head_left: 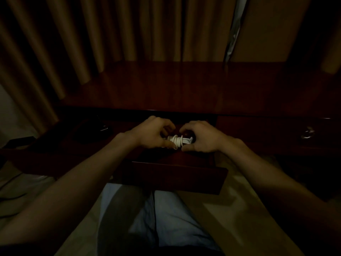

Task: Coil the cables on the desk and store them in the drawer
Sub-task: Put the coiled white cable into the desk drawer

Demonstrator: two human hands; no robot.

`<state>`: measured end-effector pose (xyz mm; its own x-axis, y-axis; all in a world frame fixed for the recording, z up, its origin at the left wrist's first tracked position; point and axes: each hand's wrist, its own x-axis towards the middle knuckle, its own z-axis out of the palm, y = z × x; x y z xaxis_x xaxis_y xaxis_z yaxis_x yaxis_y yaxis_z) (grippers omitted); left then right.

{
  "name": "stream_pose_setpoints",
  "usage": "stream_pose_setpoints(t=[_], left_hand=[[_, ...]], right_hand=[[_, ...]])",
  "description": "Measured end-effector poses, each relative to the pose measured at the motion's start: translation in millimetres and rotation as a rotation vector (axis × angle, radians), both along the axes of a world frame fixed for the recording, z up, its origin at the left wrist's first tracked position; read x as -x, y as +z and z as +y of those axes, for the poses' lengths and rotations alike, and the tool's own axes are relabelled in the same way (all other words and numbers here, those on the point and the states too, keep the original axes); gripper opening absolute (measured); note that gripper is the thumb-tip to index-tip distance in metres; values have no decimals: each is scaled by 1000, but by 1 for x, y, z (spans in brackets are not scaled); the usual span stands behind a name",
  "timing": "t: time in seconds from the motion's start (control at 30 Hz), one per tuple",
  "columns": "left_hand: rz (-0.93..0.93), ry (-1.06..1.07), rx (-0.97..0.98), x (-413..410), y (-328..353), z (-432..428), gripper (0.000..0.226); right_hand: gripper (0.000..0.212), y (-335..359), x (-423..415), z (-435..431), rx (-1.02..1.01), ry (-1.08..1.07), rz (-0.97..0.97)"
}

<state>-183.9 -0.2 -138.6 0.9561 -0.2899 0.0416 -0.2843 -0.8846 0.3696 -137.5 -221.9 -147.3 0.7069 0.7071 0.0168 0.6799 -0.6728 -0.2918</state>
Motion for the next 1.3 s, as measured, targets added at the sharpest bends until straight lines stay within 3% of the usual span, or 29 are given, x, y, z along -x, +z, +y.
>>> stream_pose_setpoints(t=[0.13,0.3,0.4,0.5,0.6,0.77,1.07,1.3], left_hand=[[-47,42,105,24,25,5,77],[128,52,113,64,55,22,117],[198,22,40,82,55,25,131],[112,13,-86,87,47,26,135],[53,70,-133,83,40,35,145],[-56,113,-182,72,36,36,139],[-60,213,-165,13,29,43,135],[-60,278,-143,-33,20,51,131]], right_hand=[[76,21,13,-10,-143,-39,-20],[86,49,52,-21,-335,-56,41],[110,56,72,-22,-185,19,115],[129,50,78,-20,-3,2,10],[138,48,76,-20,2,-36,-82],[141,46,64,-20,-25,-53,-270],[138,24,7,-20,-86,-239,-209],[129,24,-34,-11,-52,-318,-267]])
